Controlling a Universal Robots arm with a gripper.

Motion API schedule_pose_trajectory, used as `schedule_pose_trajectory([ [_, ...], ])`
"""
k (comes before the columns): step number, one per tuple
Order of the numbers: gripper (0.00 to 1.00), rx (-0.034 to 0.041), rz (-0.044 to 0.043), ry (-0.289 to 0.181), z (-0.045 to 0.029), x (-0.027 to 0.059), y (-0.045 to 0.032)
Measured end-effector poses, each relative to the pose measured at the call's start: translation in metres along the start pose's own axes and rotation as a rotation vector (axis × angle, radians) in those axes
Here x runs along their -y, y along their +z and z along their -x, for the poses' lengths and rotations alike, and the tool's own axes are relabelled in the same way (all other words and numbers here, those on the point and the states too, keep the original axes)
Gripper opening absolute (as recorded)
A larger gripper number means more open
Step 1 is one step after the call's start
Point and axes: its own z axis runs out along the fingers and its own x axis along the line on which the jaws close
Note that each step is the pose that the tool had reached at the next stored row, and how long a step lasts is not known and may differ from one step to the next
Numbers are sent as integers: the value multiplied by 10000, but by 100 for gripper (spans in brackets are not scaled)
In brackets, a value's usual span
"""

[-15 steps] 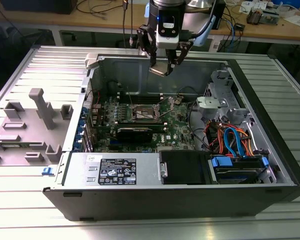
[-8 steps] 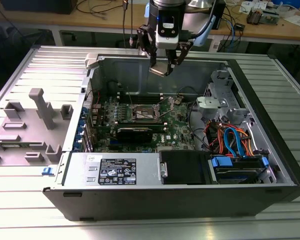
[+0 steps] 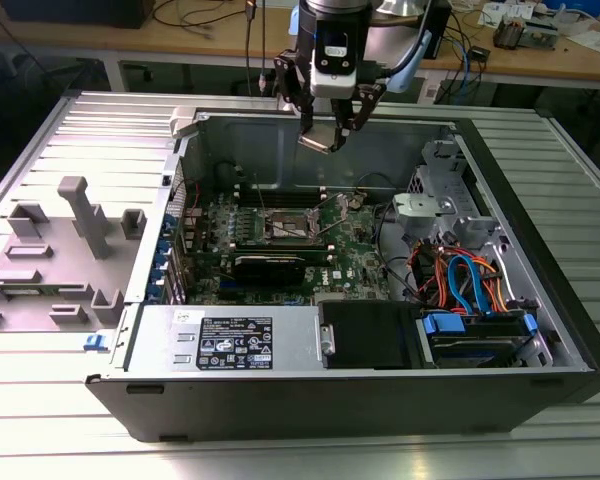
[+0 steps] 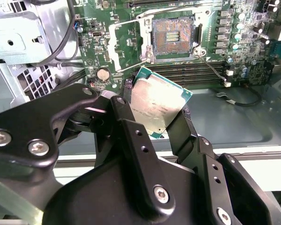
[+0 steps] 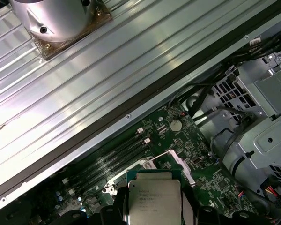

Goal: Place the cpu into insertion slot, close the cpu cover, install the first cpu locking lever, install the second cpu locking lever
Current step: 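Place the cpu into insertion slot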

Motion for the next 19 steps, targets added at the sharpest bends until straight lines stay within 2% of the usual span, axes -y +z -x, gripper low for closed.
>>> schedule_pose_trajectory([
  [19, 55, 39, 8, 467, 0, 1, 4],
])
